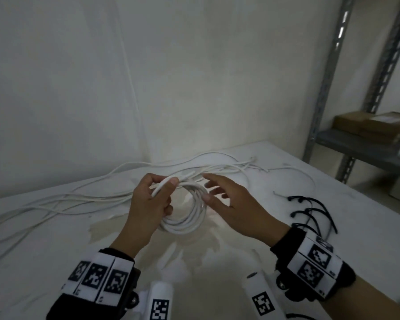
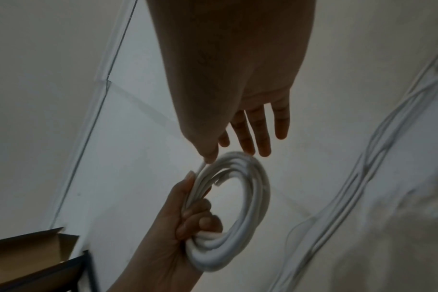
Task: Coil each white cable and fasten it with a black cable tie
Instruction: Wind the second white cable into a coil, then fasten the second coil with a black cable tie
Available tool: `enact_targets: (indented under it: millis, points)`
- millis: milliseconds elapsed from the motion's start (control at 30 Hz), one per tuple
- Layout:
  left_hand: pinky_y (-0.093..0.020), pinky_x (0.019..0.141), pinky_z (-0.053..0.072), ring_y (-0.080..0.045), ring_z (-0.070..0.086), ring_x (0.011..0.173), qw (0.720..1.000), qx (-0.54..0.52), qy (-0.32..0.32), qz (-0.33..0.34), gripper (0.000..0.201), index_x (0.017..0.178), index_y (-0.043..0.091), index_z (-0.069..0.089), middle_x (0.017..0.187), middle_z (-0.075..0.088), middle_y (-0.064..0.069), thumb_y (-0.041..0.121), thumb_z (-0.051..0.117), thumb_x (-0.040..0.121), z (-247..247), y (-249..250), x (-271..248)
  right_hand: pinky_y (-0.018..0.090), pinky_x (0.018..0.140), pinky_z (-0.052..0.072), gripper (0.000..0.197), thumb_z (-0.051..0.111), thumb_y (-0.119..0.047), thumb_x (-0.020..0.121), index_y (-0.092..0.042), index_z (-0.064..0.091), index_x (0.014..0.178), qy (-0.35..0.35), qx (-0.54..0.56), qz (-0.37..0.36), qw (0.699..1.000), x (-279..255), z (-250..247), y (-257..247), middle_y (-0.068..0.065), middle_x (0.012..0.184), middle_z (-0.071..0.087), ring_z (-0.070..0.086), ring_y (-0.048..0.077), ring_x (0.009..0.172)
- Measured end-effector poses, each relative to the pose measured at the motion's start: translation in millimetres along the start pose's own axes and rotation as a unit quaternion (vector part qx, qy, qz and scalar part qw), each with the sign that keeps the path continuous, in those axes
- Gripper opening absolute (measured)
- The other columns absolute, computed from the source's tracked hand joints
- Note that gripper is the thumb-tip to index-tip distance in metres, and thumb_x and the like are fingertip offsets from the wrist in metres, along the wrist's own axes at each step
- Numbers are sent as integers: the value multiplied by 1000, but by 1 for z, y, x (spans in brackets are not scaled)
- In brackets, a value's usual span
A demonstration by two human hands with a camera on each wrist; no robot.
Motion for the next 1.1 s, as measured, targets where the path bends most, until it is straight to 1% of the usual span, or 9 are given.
enact_targets:
  millis: [233, 333, 467, 567, 700, 800, 933, 1033, 1100]
  points:
    - [-16, 36, 32, -2, 35, 36, 999, -19, -18, -31, 20, 72, 13, 46, 39, 42, 11, 10, 58, 88, 37, -21, 7, 6, 62, 38, 28, 56, -27, 90, -15, 58, 115, 14, -155, 149, 976, -34, -76, 83, -5, 93, 55, 51, 7, 78]
    - [-16, 36, 33, -2, 36, 35, 999, -15, -26, -34, 19, 73, 14, 48, 37, 42, 9, 10, 58, 88, 49, -24, 7, 20, 71, 35, 28, 55, -26, 91, -12, 57, 115, 28, -210, 214, 954, -47, -109, 115, 4, 105, 58, 51, 14, 84]
    - [-16, 35, 32, -2, 36, 35, 998, -14, -30, -44, 19, 73, 15, 47, 37, 42, 9, 10, 59, 88, 61, -29, 9, 26, 83, 35, 48, 52, -37, 91, -9, 42, 128, -2, -277, 347, 896, -70, -141, 161, 14, 128, 46, 47, 26, 113]
    - [-15, 35, 32, -2, 36, 35, 998, -14, -36, -48, 19, 74, 14, 47, 37, 42, 9, 10, 59, 87, 67, -31, 10, 29, 79, 41, 63, 57, -47, 85, -6, 35, 128, -21, -241, 425, 872, -84, -143, 186, 15, 125, 46, 50, 28, 104]
    - [-15, 36, 32, -1, 36, 36, 998, -9, -41, -47, 18, 74, 14, 47, 37, 42, 9, 11, 59, 87, 71, -33, 11, 24, 56, 33, 36, 60, -40, 86, -8, 42, 86, 5, -216, 419, 882, -76, -140, 198, 1, 82, 47, 45, 16, 75]
    - [-16, 36, 33, -1, 37, 36, 998, 0, -47, -45, 18, 74, 14, 48, 38, 43, 9, 11, 59, 88, 72, -34, 10, 21, 47, 26, 38, 55, -20, 88, -14, 32, 60, 9, -243, 405, 881, -63, -137, 206, 1, 64, 39, 38, 11, 58]
    - [-16, 37, 35, -2, 37, 36, 998, 3, -48, -46, 17, 74, 14, 48, 37, 43, 7, 12, 58, 87, 71, -34, 10, 21, 46, 29, 27, 47, -2, 86, -8, 39, 61, 21, -247, 412, 876, -52, -129, 206, 6, 65, 43, 47, 19, 62]
    - [-16, 37, 35, -2, 37, 36, 998, 2, -44, -48, 16, 74, 14, 49, 37, 42, 8, 12, 59, 87, 67, -34, 11, 29, 64, 48, 12, 50, 1, 84, 8, 56, 91, 37, -213, 406, 888, -46, -126, 202, 18, 86, 60, 62, 33, 87]
    - [-16, 37, 34, -2, 36, 36, 998, -1, -42, -47, 17, 75, 14, 48, 38, 43, 8, 12, 59, 87, 65, -33, 11, 36, 71, 53, 17, 50, 3, 83, 7, 56, 98, 76, -174, 393, 900, -46, -130, 197, 22, 89, 64, 66, 33, 74]
Point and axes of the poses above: each hand's wrist, its own x-axis towards the middle knuckle, its own z-axis out of the palm, y = z × x, the point moved 8 cm from there along x, towards the middle knuckle
